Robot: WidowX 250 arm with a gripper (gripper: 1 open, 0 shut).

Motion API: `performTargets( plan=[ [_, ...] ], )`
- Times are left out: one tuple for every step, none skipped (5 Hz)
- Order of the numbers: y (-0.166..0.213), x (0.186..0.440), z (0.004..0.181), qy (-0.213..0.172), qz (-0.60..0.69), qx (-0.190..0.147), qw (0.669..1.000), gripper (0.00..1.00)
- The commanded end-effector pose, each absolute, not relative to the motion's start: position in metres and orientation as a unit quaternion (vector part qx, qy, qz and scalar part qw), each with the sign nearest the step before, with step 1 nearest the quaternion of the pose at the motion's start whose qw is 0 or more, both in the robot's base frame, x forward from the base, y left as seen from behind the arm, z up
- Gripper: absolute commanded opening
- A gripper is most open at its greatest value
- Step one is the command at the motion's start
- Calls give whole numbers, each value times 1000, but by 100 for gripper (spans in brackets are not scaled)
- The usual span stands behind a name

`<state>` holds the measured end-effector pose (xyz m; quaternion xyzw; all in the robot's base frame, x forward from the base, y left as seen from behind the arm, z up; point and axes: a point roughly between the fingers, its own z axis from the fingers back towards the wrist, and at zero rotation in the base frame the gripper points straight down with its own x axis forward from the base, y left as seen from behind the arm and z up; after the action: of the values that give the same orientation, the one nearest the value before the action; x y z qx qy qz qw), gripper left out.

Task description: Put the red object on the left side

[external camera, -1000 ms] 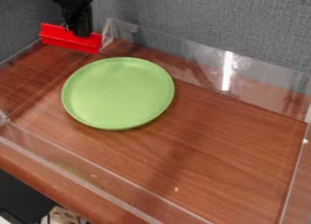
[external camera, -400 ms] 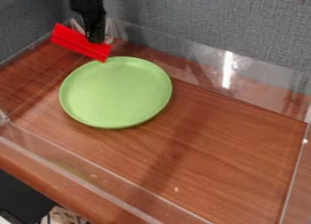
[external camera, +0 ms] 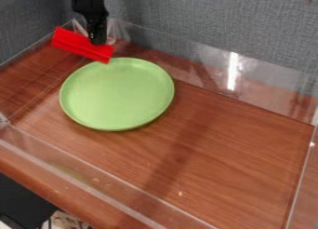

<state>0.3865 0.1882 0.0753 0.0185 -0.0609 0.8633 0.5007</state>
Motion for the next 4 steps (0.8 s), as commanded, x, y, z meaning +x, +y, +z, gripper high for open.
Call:
performTargets(
  plan=[
    [192,382,104,-88,863,0,497,0],
    [194,379,104,-86,863,-1,498,0],
    [196,380,111,-86,857,-2,508,0],
    [198,380,120,-84,851,-4,519,0]
  ],
)
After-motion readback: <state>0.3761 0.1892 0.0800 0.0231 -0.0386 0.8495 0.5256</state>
